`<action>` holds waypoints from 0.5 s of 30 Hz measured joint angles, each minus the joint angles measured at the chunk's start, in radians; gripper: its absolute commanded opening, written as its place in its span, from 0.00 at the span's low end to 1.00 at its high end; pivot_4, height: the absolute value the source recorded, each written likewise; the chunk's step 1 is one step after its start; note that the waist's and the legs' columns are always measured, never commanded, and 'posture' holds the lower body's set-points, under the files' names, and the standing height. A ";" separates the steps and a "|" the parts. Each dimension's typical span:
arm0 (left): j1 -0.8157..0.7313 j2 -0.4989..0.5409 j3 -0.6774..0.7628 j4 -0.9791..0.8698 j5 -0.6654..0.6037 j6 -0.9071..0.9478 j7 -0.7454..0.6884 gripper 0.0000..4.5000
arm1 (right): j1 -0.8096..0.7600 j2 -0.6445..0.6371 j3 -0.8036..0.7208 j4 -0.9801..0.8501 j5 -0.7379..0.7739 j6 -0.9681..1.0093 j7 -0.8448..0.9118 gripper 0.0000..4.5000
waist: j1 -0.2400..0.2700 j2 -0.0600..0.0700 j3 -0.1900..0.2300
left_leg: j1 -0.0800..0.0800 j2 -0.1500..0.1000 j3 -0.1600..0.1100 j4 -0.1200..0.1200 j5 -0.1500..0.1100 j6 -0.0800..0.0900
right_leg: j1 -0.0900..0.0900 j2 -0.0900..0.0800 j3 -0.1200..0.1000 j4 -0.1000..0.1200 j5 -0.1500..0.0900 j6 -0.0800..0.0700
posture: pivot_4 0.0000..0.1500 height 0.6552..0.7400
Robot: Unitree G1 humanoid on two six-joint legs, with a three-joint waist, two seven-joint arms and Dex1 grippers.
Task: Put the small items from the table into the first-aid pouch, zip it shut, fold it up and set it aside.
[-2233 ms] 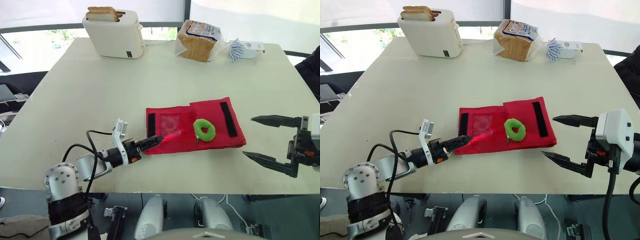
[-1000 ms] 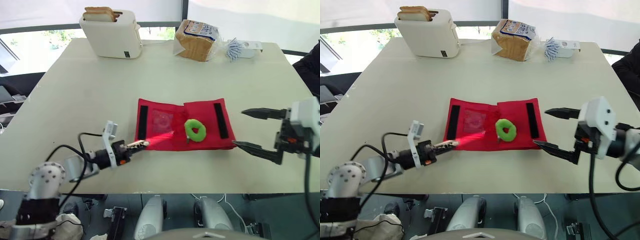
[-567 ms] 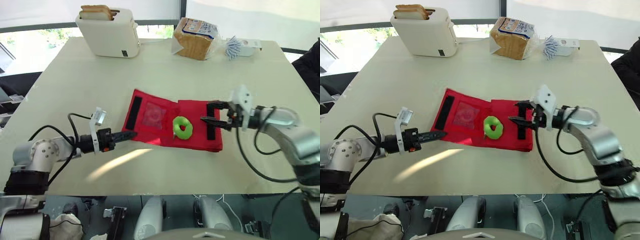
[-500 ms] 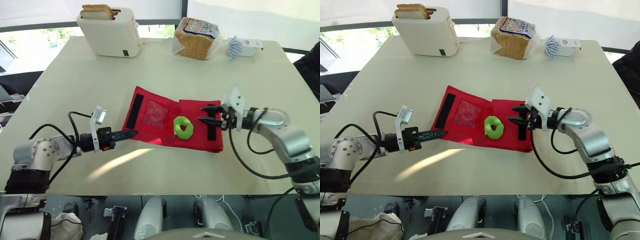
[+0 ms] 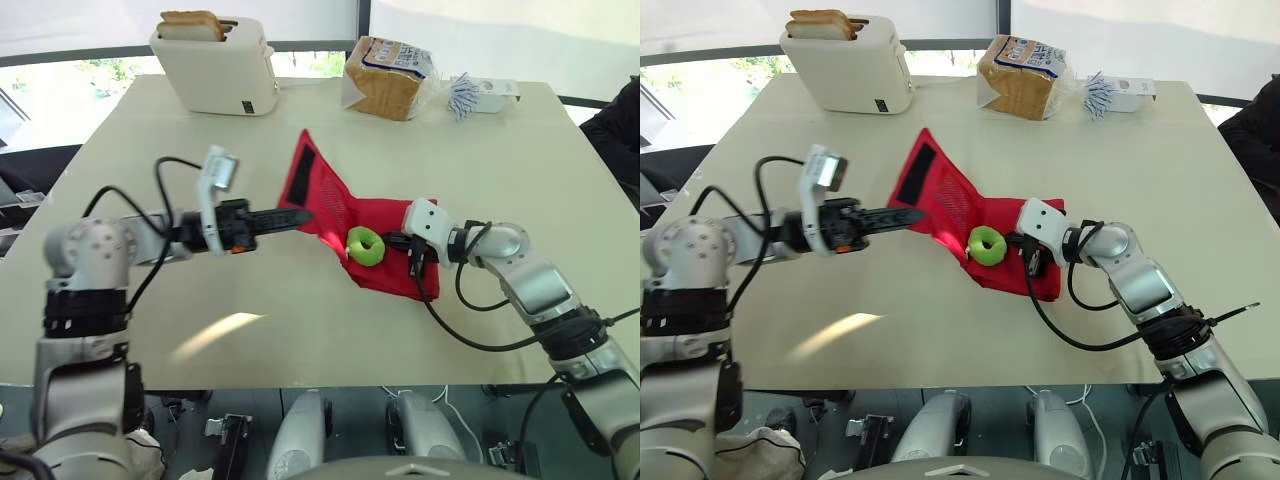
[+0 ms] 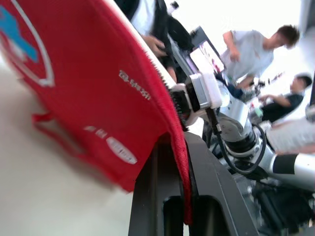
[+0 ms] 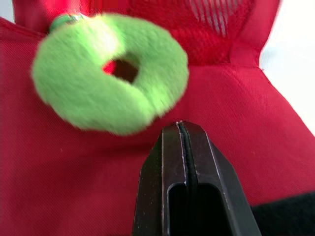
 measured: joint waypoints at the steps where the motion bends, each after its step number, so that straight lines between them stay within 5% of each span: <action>1: -0.016 -0.030 -0.016 -0.004 0.004 0.004 0.014 0.00 | 0.003 0.002 0.002 -0.005 -0.002 0.002 0.000 0.00 | 0.003 0.000 0.000 | 0.000 0.000 0.000 0.001 0.000 0.000 | 0.000 0.000 0.000 0.000 0.000 0.000 | 1.00 1.00; 15: -0.120 -0.305 -0.269 0.103 0.226 -0.038 -0.019 0.00 | 0.123 -0.004 -0.077 -0.146 0.006 0.112 -0.062 0.00 | 0.020 0.000 0.000 | -0.004 -0.004 -0.004 0.003 0.002 -0.003 | 0.001 -0.001 -0.004 -0.001 0.000 0.000 | 1.00 1.00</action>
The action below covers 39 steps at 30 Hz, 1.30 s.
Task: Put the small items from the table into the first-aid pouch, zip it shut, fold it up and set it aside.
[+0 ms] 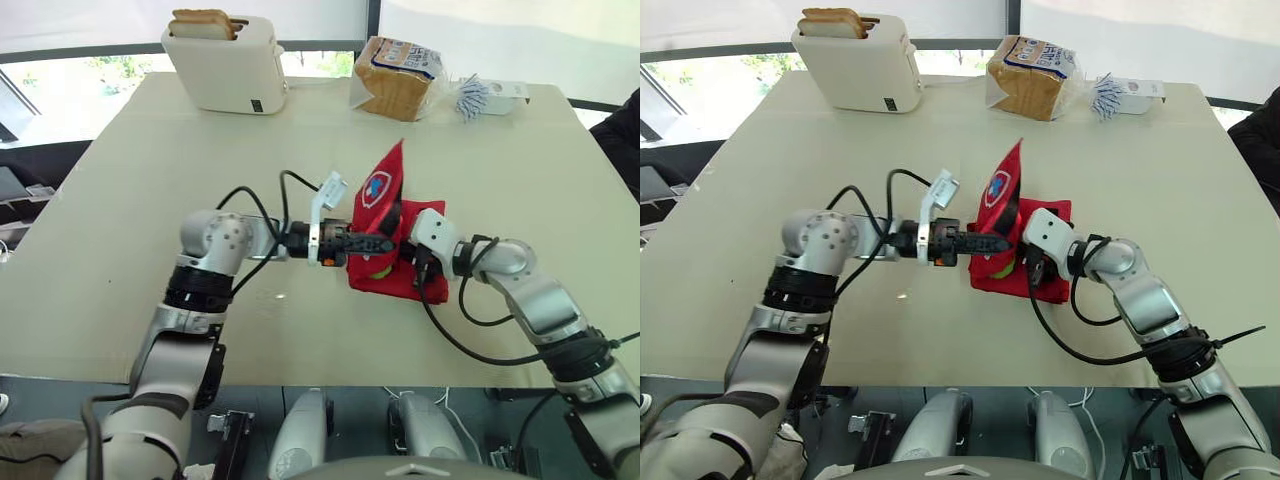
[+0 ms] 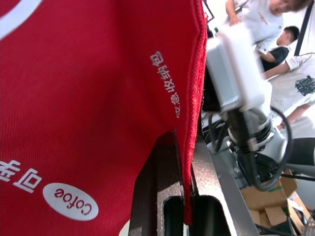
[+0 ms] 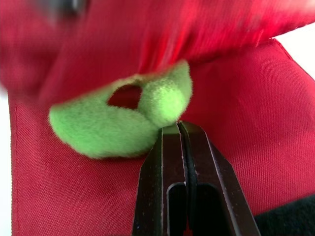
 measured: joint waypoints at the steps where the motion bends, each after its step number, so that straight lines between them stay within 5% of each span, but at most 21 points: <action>1: -0.002 -0.009 -0.011 0.005 0.007 -0.005 -0.007 0.00 | 0.005 0.000 -0.006 -0.006 0.002 0.007 -0.001 0.00 | 0.000 0.000 0.000 | 0.000 0.000 0.000 0.000 0.000 -0.001 | 0.000 0.000 0.000 0.000 0.000 0.000 | 1.00 1.00; 14: -0.037 -0.157 -0.083 0.182 0.190 -0.126 -0.085 0.00 | 0.143 -0.066 -0.161 -0.205 0.072 0.149 -0.042 0.00 | -0.003 0.001 0.000 | -0.001 -0.001 -0.001 0.000 -0.001 0.002 | 0.000 0.000 -0.002 0.000 0.000 0.000 | 1.00 1.00; 20: -0.041 -0.194 -0.068 0.204 0.231 -0.133 -0.072 0.00 | 0.339 -0.217 -0.354 -0.415 0.161 0.211 0.003 0.00 | 0.001 0.004 0.000 | -0.001 -0.001 -0.001 0.000 -0.002 0.003 | 0.001 -0.001 -0.003 -0.001 0.000 0.000 | 1.00 1.00; 24: -0.023 -0.179 -0.080 0.172 0.240 -0.137 -0.114 0.27 | 0.386 -0.204 -0.543 -0.479 0.267 0.298 -0.016 0.00 | -0.010 0.004 0.000 | 0.000 0.000 -0.001 0.000 -0.002 0.003 | 0.001 0.000 -0.002 0.000 0.000 0.000 | 1.00 1.00; 25: -0.016 -0.179 -0.083 0.161 0.241 -0.140 -0.124 0.42 | 0.361 -0.194 -0.586 -0.485 0.295 0.330 -0.038 0.00 | -0.010 0.004 0.000 | 0.000 0.000 -0.002 0.000 -0.002 0.003 | 0.001 0.000 -0.001 0.000 0.000 0.000 | 1.00 1.00; 29: -0.008 -0.183 -0.103 0.136 0.263 -0.176 -0.151 0.79 | 0.148 -0.092 -0.595 -0.490 0.371 0.450 -0.170 0.00 | -0.013 0.006 -0.001 | 0.000 0.001 -0.001 -0.001 -0.001 0.003 | 0.001 0.001 -0.001 0.001 0.000 0.000 | 1.00 1.00; 32: -0.002 -0.174 -0.113 0.115 0.270 -0.194 -0.179 0.96 | 0.027 -0.010 -0.501 -0.477 0.369 0.494 -0.278 0.00 | -0.006 0.006 -0.001 | -0.001 0.001 -0.001 -0.001 -0.001 0.003 | 0.000 0.001 -0.002 0.000 0.000 0.000 | 1.00 1.00; 39: 0.012 -0.166 -0.119 0.088 0.288 -0.214 -0.196 0.96 | -0.027 0.175 -0.243 -0.304 0.208 0.372 -0.462 0.00 | -0.007 0.007 -0.001 | -0.001 0.000 0.000 0.000 -0.001 0.002 | -0.001 0.000 -0.002 0.001 0.000 0.000 | 1.00 1.00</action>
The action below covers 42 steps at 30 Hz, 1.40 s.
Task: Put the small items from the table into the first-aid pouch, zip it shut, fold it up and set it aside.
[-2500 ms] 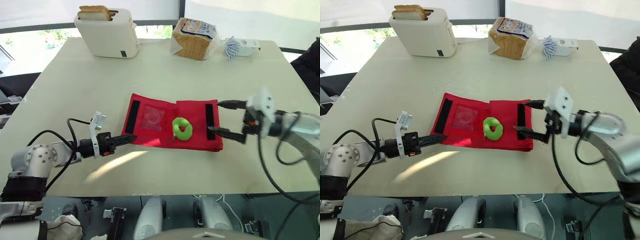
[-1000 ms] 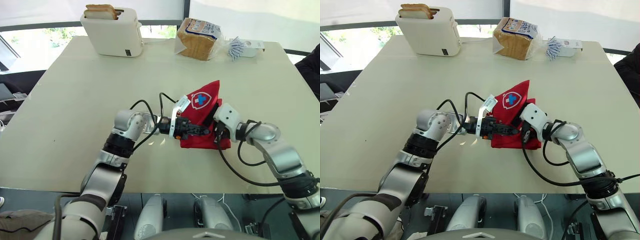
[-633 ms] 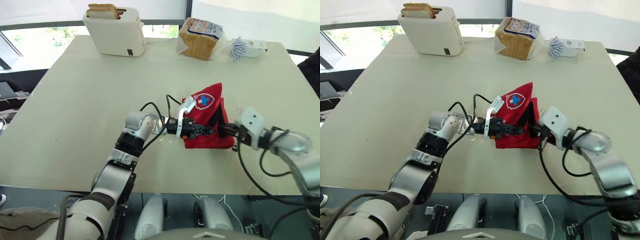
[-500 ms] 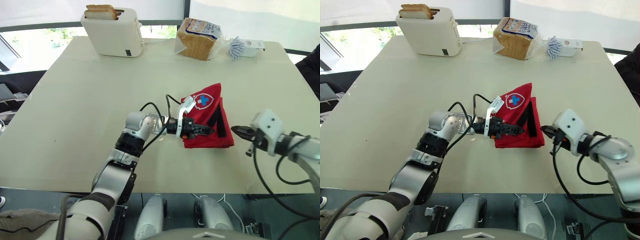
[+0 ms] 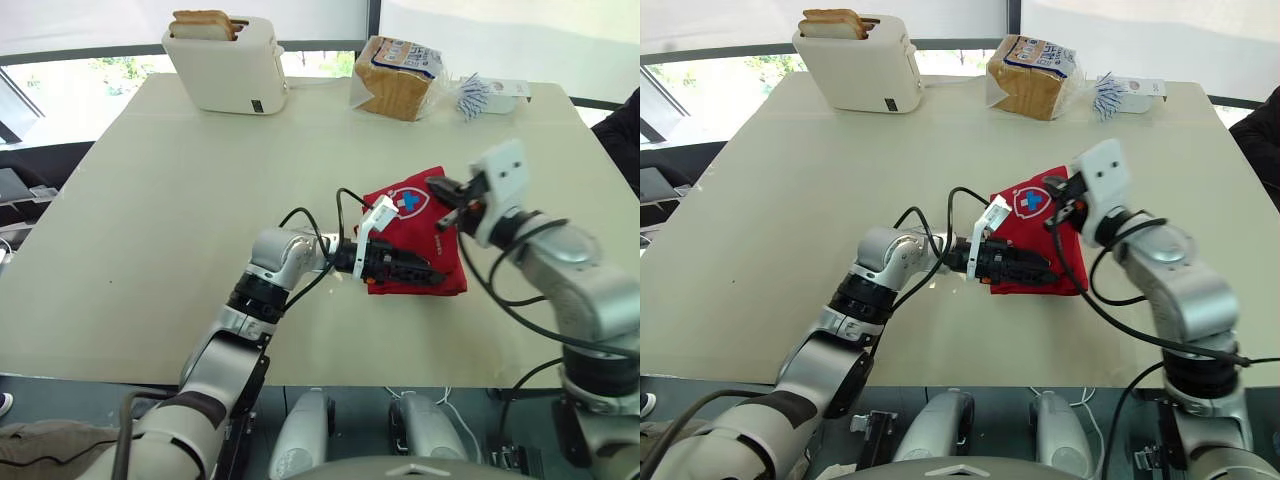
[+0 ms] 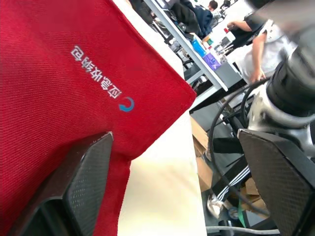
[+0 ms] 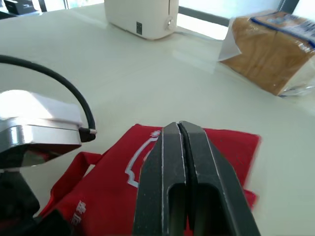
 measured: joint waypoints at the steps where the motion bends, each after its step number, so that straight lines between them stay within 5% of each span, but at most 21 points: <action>1: 0.002 0.004 -0.004 -0.002 0.002 -0.004 -0.002 0.96 | -0.003 0.024 0.001 0.031 -0.014 -0.028 -0.018 0.00 | -0.001 0.000 0.000 | 0.000 0.000 0.000 0.000 0.001 -0.001 | 0.000 0.000 0.000 0.000 0.000 0.000 | 1.00 1.00; 9: 0.043 0.016 -0.017 -0.062 0.039 -0.066 -0.020 0.96 | -0.009 0.168 0.072 0.378 -0.162 -0.371 -0.090 0.00 | -0.004 0.000 0.000 | 0.000 0.000 0.001 0.000 0.002 -0.004 | 0.000 0.000 0.000 0.000 0.000 0.000 | 1.00 1.00; 17: 0.137 0.117 0.060 -0.218 0.057 -0.223 -0.033 0.96 | 0.084 0.222 0.062 0.473 -0.212 -0.598 -0.130 0.00 | -0.006 0.001 -0.001 | 0.002 0.002 0.000 -0.001 0.002 -0.004 | 0.000 0.001 0.002 0.000 0.000 0.000 | 1.00 1.00; 26: 0.262 0.264 0.242 -0.418 -0.037 -0.243 -0.045 0.96 | 0.115 0.325 -0.039 0.500 -0.147 -0.685 -0.167 0.00 | -0.006 0.001 -0.002 | 0.004 0.003 0.000 -0.001 0.000 0.000 | 0.001 0.001 0.002 0.000 0.000 0.000 | 1.00 1.00; 42: 0.302 0.354 0.371 -0.523 -0.127 -0.269 0.012 0.96 | 0.091 0.394 -0.090 0.547 -0.128 -0.636 -0.269 0.00 | -0.024 -0.001 -0.003 | 0.009 0.003 0.001 -0.004 0.000 0.001 | 0.005 0.002 0.004 0.000 0.000 -0.001 | 1.00 1.00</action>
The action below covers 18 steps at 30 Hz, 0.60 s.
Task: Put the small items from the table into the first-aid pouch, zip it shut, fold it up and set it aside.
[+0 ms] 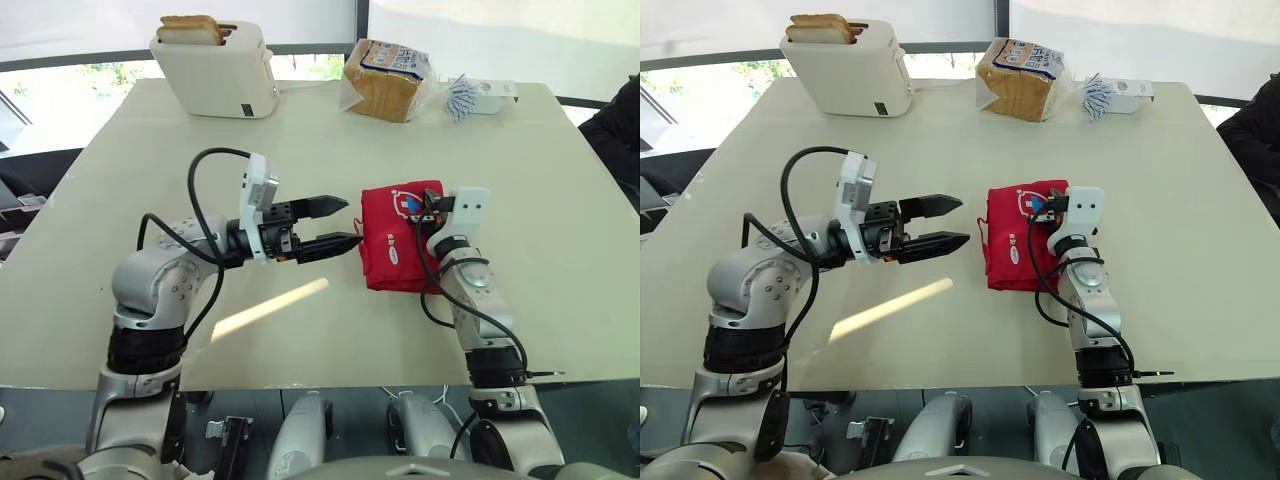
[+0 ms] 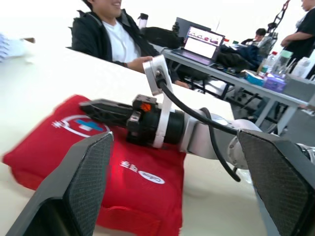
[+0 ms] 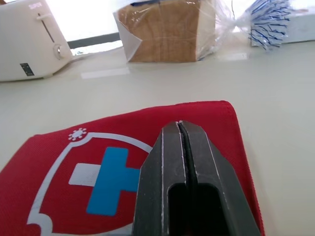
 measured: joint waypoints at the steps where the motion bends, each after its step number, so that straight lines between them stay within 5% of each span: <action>1: 0.012 0.019 0.015 -0.009 -0.002 -0.007 -0.001 0.96 | 0.005 0.006 -0.010 -0.009 0.018 0.019 0.006 0.00 | -0.001 0.000 0.000 | 0.003 0.000 0.001 -0.001 0.000 0.000 | 0.003 0.000 0.000 0.000 0.000 -0.001 | 1.00 1.00; 8: 0.107 0.095 0.089 -0.031 -0.013 -0.035 -0.012 0.96 | 0.022 -0.056 -0.088 -0.119 0.205 0.237 0.098 0.00 | -0.002 0.001 0.001 | 0.009 0.001 0.002 -0.005 0.000 0.000 | 0.006 0.000 0.002 -0.001 -0.002 -0.002 | 1.00 1.00; 15: 0.190 0.088 0.089 -0.042 -0.005 -0.074 0.009 1.00 | 0.033 -0.230 -0.116 -0.306 0.376 0.498 0.202 0.68 | -0.001 0.003 0.003 | 0.007 0.001 0.003 -0.006 0.000 0.000 | 0.004 0.000 0.003 -0.001 -0.002 -0.002 | 1.00 1.00; 18: 0.204 0.125 0.091 -0.025 -0.018 -0.092 -0.069 1.00 | 0.030 -0.352 -0.195 -0.431 0.569 0.715 0.226 0.97 | 0.001 0.004 0.005 | 0.006 0.001 0.003 -0.006 0.000 0.000 | 0.004 -0.001 0.002 -0.002 -0.002 -0.002 | 1.00 1.00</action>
